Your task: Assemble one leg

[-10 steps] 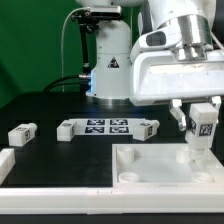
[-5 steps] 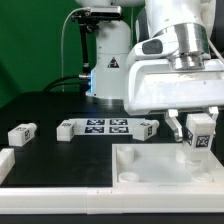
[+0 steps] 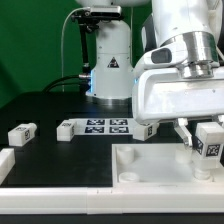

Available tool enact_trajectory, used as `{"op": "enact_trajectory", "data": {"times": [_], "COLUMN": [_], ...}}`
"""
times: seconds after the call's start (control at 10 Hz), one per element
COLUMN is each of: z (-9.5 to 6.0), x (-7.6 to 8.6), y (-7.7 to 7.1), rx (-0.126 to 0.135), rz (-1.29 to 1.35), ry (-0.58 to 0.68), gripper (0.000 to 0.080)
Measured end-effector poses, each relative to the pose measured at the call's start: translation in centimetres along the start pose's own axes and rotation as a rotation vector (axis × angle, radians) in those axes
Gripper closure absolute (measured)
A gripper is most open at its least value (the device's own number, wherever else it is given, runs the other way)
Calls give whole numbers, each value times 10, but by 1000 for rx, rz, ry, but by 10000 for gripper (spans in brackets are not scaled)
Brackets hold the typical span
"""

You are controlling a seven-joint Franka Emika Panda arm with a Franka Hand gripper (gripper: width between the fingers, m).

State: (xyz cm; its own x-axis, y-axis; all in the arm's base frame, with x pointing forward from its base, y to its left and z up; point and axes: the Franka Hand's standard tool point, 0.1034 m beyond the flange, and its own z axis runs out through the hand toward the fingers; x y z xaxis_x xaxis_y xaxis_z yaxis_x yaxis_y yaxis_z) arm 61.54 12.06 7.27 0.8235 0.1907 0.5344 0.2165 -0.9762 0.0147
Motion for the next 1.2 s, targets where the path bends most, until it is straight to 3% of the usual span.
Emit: {"op": "enact_trajectory", "data": {"times": [0.4,0.7,0.9,1.0,1.2], "z": [9,10,10,11,11], "x": [-14,-17,-18,-18,-19], "y": [5,4,4,4,4], "rx": [-16,-12,-11,-11,-11], "rz": [4,4,4,4,4], "ry": [29,9,2,1,0], "gripper": [509,509,262,185,156]}}
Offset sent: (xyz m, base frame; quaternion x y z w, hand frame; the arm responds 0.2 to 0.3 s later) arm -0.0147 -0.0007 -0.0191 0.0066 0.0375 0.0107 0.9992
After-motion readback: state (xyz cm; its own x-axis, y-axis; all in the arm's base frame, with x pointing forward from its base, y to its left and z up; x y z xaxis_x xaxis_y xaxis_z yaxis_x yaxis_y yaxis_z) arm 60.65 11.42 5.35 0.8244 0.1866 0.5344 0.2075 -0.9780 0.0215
